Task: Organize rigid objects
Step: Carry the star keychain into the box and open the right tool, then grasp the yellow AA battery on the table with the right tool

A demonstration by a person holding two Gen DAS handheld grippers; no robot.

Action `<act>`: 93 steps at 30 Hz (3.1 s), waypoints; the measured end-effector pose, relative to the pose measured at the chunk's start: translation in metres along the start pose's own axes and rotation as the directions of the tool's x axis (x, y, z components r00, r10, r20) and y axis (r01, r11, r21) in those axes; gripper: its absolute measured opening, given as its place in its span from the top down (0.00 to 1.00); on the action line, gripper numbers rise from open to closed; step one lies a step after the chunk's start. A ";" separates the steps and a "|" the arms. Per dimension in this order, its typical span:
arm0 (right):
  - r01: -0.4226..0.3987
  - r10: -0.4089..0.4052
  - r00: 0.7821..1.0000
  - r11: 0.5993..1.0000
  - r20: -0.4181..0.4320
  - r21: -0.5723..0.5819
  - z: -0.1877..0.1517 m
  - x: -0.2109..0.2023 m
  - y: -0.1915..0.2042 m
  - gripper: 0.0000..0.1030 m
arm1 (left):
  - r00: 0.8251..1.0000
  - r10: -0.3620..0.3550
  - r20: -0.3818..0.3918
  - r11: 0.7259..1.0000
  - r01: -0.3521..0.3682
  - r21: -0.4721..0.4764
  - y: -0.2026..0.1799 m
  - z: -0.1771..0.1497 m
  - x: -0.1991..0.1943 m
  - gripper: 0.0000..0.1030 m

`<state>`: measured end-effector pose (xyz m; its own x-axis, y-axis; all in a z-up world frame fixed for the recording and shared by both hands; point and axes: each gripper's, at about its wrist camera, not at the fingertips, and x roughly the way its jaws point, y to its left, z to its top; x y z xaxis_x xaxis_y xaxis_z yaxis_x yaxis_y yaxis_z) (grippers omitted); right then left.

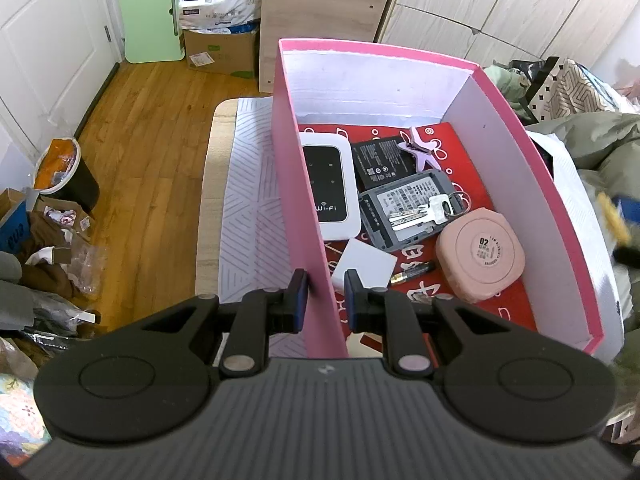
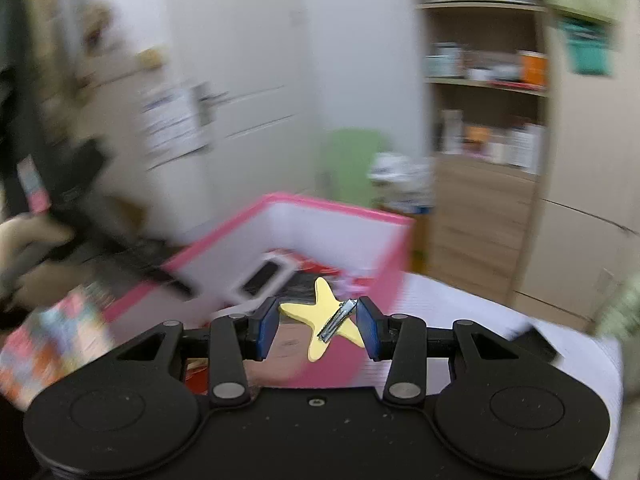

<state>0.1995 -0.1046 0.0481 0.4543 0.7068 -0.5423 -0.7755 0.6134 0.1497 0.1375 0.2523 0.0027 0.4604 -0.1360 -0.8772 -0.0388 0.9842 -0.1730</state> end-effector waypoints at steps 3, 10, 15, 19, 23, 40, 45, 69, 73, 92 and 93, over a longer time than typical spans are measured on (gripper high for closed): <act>-0.106 0.098 0.990 0.991 -0.102 -0.078 0.005 0.015 0.017 0.53 | 1.000 -0.001 0.006 1.000 0.001 0.001 0.000 -0.001 -0.001 0.84; -0.238 0.222 0.927 0.971 -0.302 -0.015 0.004 0.055 0.029 0.53 | 1.000 -0.009 0.014 1.000 0.009 -0.006 0.003 -0.002 -0.002 0.84; -0.184 0.143 0.912 0.981 -0.384 -0.069 -0.001 0.070 0.040 0.52 | 1.000 -0.014 0.016 1.000 0.014 -0.007 0.005 -0.002 -0.003 0.84; -0.163 0.101 0.913 0.979 -0.396 -0.126 -0.006 0.073 0.044 0.52 | 1.000 -0.017 0.016 1.000 0.017 -0.009 0.006 -0.002 -0.003 0.84; -0.145 0.096 0.922 0.984 -0.375 -0.106 -0.004 0.067 0.040 0.45 | 1.000 -0.017 0.016 1.000 0.018 -0.011 0.006 -0.001 -0.003 0.84; 0.098 -0.091 0.993 0.989 -0.072 0.110 -0.018 -0.012 -0.039 0.36 | 1.000 -0.022 0.016 0.999 0.023 -0.029 0.006 0.000 -0.002 0.84; 0.215 -0.209 0.975 0.973 -0.077 0.080 -0.038 -0.006 -0.048 0.33 | 1.000 -0.021 0.013 0.999 0.021 -0.038 0.007 0.001 -0.002 0.84; 0.374 -0.340 0.924 0.897 -0.174 0.236 -0.085 0.089 -0.096 0.74 | 0.998 0.046 -0.051 0.998 -0.044 0.035 -0.009 0.010 0.004 0.84; 0.368 -0.336 0.926 0.903 -0.169 0.220 -0.087 0.092 -0.095 0.88 | 0.998 0.044 -0.050 0.999 -0.043 0.033 -0.008 0.009 0.003 0.84; 0.072 -0.073 0.993 0.997 0.096 0.016 0.018 0.030 -0.009 0.88 | 0.999 0.020 -0.029 1.000 -0.020 0.010 -0.002 0.007 0.000 0.84; 0.067 -0.066 0.995 0.998 0.072 -0.012 0.022 0.038 -0.003 0.88 | 0.999 0.019 -0.028 1.000 -0.019 0.008 -0.002 0.007 0.000 0.84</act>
<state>0.2288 -0.0717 0.0457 0.5350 0.6882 -0.4900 -0.7484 0.6552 0.1030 0.1437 0.2510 0.0059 0.4344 -0.1202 -0.8927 -0.0407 0.9874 -0.1528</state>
